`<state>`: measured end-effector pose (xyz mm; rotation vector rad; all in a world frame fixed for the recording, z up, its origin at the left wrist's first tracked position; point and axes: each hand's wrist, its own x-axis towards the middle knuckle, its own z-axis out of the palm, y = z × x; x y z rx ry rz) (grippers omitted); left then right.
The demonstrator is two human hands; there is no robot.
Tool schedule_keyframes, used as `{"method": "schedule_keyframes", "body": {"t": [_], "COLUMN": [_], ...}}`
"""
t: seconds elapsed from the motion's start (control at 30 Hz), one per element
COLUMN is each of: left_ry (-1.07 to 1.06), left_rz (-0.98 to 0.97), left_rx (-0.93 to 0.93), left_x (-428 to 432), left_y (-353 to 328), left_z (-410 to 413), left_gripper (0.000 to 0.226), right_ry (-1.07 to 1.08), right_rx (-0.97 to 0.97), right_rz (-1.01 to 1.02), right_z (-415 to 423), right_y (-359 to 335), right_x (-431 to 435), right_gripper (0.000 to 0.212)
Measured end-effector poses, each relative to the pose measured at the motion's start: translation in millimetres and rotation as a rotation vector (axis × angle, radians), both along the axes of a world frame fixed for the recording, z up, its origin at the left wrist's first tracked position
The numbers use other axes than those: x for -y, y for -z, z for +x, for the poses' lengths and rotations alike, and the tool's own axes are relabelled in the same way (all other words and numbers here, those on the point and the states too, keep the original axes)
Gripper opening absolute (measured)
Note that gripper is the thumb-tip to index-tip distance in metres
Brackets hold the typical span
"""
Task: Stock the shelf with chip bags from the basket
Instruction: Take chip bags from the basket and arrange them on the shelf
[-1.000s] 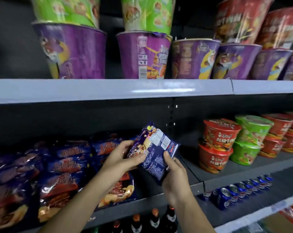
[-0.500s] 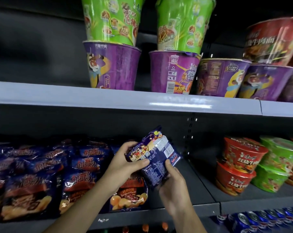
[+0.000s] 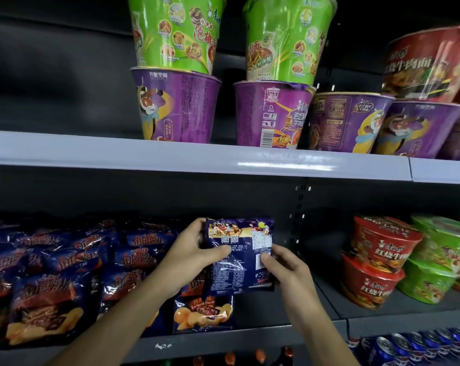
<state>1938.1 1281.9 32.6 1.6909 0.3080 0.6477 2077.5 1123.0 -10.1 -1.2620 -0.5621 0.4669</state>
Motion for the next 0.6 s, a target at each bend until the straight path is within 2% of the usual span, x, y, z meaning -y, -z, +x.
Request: {"method": "schedule_keyframes", "body": {"t": [0.07,0.17,0.2,0.3,0.37,0.47,0.53,0.6], "left_ry": [-0.072,-0.403,-0.455,-0.352,-0.255,-0.119,-0.031,0.003], "left_rz": [0.038,0.317,0.372,0.380,0.345,0.180,0.070,-0.029], "left_rx": [0.008,0.028,0.052,0.046,-0.018,-0.014,0.011,0.036], "left_x": [4,8,11,27,33,34,32,30], "left_y": [1,8,9,10,10,7,7,8], "left_z": [1,2,1,1,5,9,11,11], "left_gripper": [0.045,0.049,0.046,0.033,0.035,0.036,0.043,0.043], "right_ry": [0.018,0.117,0.148,0.208,0.206,0.189,0.159,0.119], "right_rx": [0.006,0.053,0.086,0.242,0.307,0.445,0.530,0.521], "right_rz": [0.023,0.041,0.040,0.028,0.038,0.049,0.048,0.082], "right_z": [-4,-9,-11,-21,-32,-46,-51,-52], "right_y": [-2,-1,-1,-2,-5,-8,-5,-4], "right_x": [-1,-3,-4,-8,-10,-10,-9,-7], "right_gripper": [0.017,0.010,0.010,0.015,0.016,0.021,0.033,0.037]}}
